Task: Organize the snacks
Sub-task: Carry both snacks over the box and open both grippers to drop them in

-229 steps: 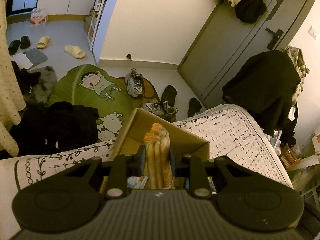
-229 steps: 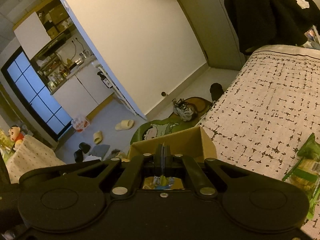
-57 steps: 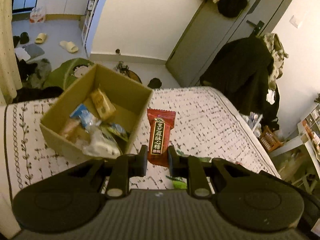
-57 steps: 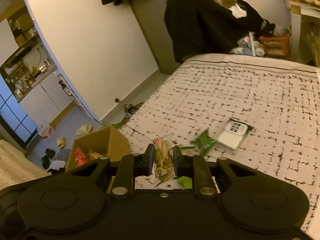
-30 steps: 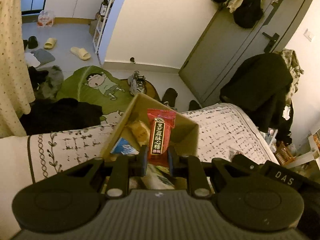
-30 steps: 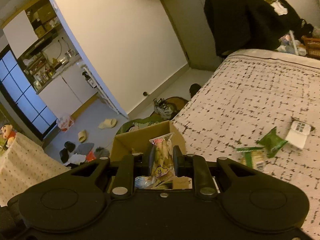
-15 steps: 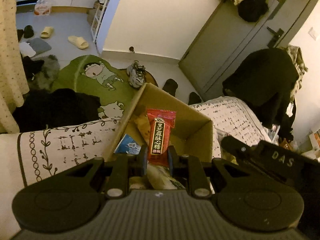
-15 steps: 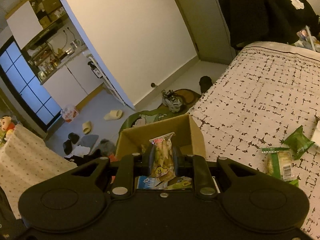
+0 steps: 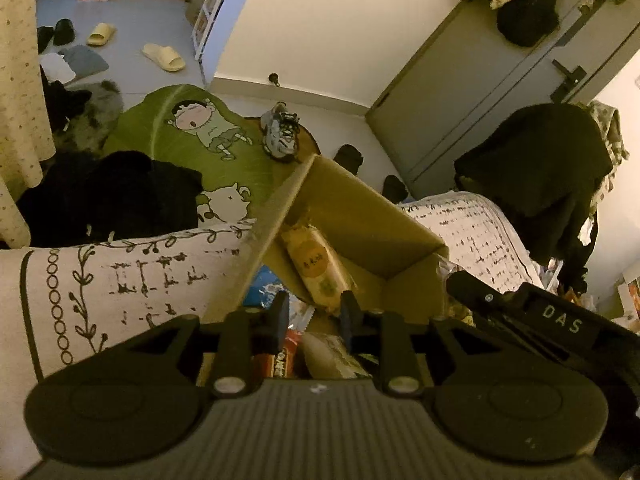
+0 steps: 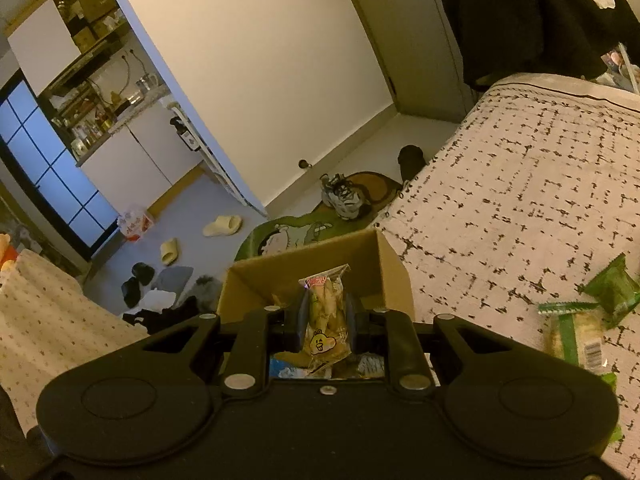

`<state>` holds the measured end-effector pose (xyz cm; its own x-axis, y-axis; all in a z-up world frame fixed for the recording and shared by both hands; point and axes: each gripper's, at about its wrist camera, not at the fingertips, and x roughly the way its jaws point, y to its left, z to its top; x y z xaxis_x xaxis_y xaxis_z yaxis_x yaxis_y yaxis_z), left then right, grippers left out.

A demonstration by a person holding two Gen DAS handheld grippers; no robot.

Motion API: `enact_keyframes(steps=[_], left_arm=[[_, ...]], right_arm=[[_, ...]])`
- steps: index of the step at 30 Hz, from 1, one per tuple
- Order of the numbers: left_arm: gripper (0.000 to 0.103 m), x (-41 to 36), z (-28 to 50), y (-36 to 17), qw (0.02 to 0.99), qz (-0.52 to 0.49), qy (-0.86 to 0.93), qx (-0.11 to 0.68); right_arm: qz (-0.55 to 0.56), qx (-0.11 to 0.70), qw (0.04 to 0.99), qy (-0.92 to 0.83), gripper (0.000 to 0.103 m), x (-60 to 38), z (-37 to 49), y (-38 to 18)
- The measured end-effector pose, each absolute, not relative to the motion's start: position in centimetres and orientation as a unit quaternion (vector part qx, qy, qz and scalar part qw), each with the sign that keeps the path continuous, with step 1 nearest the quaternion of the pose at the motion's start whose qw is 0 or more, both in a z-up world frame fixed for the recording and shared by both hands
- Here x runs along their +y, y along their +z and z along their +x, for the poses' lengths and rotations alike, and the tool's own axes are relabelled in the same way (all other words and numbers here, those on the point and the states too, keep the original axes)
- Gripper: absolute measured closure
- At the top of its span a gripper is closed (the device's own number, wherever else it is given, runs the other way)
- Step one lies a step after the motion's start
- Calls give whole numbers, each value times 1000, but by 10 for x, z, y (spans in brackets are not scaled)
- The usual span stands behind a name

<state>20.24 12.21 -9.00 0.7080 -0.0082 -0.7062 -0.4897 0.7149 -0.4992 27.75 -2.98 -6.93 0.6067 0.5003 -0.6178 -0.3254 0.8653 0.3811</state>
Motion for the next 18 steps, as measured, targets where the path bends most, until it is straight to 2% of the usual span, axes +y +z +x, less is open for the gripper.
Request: enact_keyframes(steps=[2,4,7,10,13,15,18], left_arm=[[76,123,200,-88,856,-349,143,354],[76,123,197,-85,855,-349,146,353],[74,122,194,-81,857,-347,149,351],[65,118,190,-77,856,-343,147,358],[52,114,183,-72,860,-340,136,356],[35,111,177,-69,865,-337,129,350],[21,105,170,-64,870,-325,137,344]], right_arm=[[121,367,890,242,81,-27,276,-65],[123,353,893,252,70,-27,272,-60],[124,342,898,248,64,-33,265,-56],[121,338,902,240,57,-42,258,-54],[125,340,902,234,47,-53,252,-52],[116,337,906,229,44,-58,248,-49],[116,334,909,219,38,-69,242,-46]])
